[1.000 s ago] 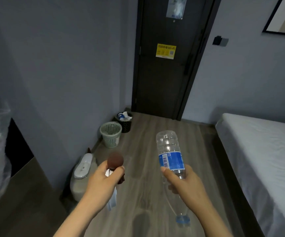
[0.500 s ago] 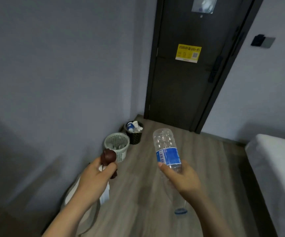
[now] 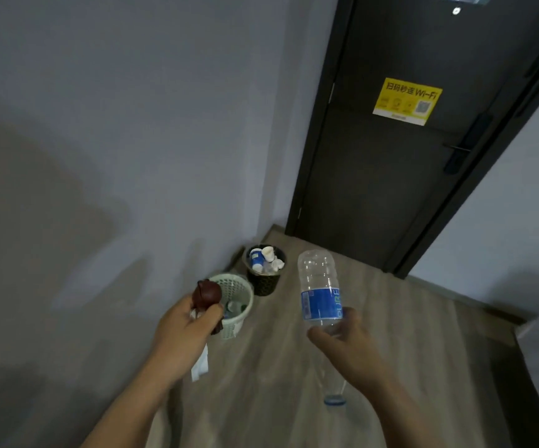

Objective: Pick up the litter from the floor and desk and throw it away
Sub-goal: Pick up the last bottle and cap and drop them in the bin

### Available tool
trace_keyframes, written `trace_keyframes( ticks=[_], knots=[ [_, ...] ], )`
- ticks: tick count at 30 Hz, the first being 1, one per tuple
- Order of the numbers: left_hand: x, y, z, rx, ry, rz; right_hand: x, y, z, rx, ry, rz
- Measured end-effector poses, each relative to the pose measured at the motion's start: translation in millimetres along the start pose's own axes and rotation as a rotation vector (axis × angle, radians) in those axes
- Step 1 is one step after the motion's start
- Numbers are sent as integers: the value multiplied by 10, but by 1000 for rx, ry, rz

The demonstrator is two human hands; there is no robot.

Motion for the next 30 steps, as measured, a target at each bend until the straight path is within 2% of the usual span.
trace_keyframes(
  ticks=[8, 12, 16, 21, 25, 30],
  knots=[
    [120, -1441, 156, 27, -54, -37, -72, -1400, -464, -69, 9, -13],
    [127, -1999, 79, 59, -132, -51, -72, -2052, -547, -70, 126, -72],
    [30, -2556, -73, 107, -167, -27, -162, -2887, -477, -91, 233, -224],
    [-213, -3311, -347, 249, -181, 25, -306, -4120, -239, -153, 241, -410],
    [-434, -3877, -423, 350, -208, 100, -433, -5036, -7, -283, 292, -660],
    [-619, -4420, -593, 435, -297, 98, -699, -5772, 208, -352, 395, -776]
  ],
)
Point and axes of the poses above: each hand's wrist, its own y-axis away from the middle knuckle, its own x-axis out of the back of the hand, z = x × y, the point moved 3 cm from there along -y, towards the middle knuckle, and after that the axes turned 10 degrees about -z, right-handed, at the moved point
